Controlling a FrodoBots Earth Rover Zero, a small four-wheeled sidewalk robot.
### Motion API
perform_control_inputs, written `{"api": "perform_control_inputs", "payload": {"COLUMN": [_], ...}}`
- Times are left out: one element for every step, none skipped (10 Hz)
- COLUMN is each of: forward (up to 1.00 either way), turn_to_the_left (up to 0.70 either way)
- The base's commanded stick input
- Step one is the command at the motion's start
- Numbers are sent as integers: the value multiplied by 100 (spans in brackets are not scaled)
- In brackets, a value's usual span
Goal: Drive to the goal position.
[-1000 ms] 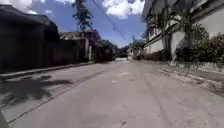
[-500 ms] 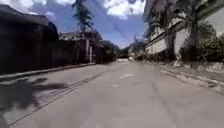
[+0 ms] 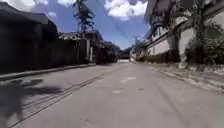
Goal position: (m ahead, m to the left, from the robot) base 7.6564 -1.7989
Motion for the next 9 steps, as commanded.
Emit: {"api": "perform_control_inputs", "payload": {"forward": [70, 70, 70, 70, 70, 70, 70, 70, 70], "turn_to_the_left": [-35, -35, -35, -35, -35, -35, -35, -29, -7]}}
